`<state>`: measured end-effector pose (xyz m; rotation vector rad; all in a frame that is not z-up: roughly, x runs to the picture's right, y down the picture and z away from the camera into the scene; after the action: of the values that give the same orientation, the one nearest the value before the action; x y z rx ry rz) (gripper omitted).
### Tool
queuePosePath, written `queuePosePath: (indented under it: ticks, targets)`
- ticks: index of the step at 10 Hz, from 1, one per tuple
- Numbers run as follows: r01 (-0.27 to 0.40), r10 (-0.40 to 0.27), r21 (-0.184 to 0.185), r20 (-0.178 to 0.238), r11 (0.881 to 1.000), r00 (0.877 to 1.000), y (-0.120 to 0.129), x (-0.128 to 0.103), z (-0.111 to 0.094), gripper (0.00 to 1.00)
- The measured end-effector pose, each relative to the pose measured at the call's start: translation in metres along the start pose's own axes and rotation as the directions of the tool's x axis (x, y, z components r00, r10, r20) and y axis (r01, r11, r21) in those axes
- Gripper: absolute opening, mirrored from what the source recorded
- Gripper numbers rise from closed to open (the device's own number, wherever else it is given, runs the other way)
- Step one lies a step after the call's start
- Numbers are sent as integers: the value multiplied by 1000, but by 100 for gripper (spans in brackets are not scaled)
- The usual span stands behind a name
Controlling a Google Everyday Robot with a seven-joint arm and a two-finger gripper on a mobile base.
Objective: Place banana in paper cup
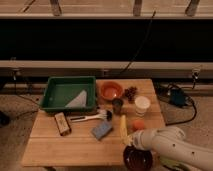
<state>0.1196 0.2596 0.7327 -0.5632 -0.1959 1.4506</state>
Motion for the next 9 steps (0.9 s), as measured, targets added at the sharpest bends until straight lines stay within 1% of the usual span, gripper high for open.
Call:
queuePosePath:
  ticks: [1,5,9]
  targets:
    - [-9,9,16,2,1000,1000,-13,-2,-5,8]
    - [-29,29,51,9,998,1000,-42,-8,-17,8]
    - [-38,37,78,26,996,999,-64,-25,-33,8]
